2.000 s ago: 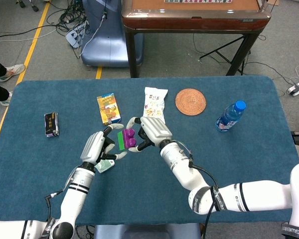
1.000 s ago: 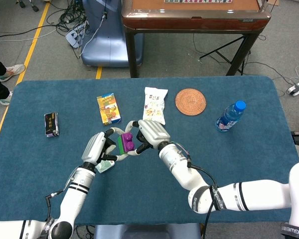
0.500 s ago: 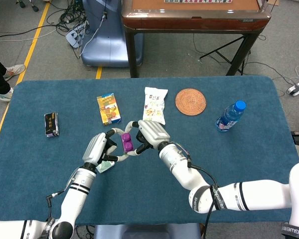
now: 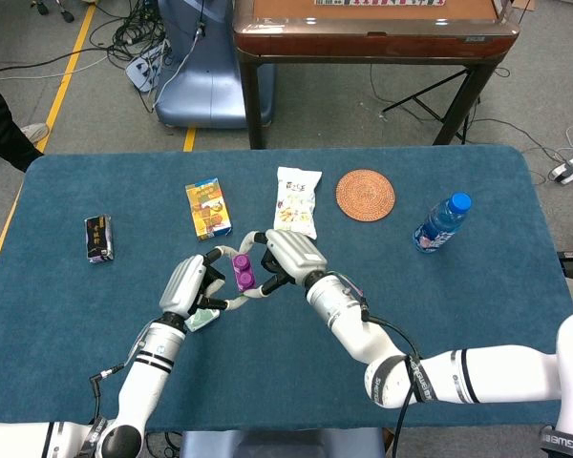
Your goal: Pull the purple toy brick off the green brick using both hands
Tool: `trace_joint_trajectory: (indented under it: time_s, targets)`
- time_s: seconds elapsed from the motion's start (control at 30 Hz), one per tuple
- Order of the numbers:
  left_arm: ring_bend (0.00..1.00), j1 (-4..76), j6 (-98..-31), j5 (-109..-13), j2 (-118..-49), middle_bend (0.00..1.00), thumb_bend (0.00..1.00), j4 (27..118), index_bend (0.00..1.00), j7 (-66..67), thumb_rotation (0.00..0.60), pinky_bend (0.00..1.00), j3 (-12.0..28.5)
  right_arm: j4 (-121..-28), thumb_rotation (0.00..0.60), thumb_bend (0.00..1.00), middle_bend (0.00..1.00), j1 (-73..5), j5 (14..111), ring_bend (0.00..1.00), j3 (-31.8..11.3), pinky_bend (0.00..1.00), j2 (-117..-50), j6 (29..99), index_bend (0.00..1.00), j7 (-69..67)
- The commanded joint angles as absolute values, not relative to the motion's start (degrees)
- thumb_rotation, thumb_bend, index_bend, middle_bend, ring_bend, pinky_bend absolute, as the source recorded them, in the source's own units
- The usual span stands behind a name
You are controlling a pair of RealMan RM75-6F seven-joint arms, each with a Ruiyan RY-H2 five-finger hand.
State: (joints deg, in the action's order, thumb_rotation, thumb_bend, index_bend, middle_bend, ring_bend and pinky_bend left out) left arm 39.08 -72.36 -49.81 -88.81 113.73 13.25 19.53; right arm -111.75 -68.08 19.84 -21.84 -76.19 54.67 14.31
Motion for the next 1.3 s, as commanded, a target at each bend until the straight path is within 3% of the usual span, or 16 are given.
trace_joint_trajectory:
  time_s: [0.03,1.3]
  targets:
    - [1.00,39.1,-72.4,-49.9,-88.8,1.00,0.00,113.7,0.67,13.4,0.600,1.00,19.4,-111.7,0.600,0.14,1.00,-68.0,20.0,1.00,-21.8,1.00,-76.2,54.6,0.61,14.1]
    - [1.00,39.2,-72.9,-50.8,-90.3,1.00,0.00,112.2,0.68,15.7,0.600,1.00,18.4,-113.3,0.600,0.14,1.00,-64.9,25.9,1.00,-22.2,1.00,-75.1,54.3,0.61,9.2]
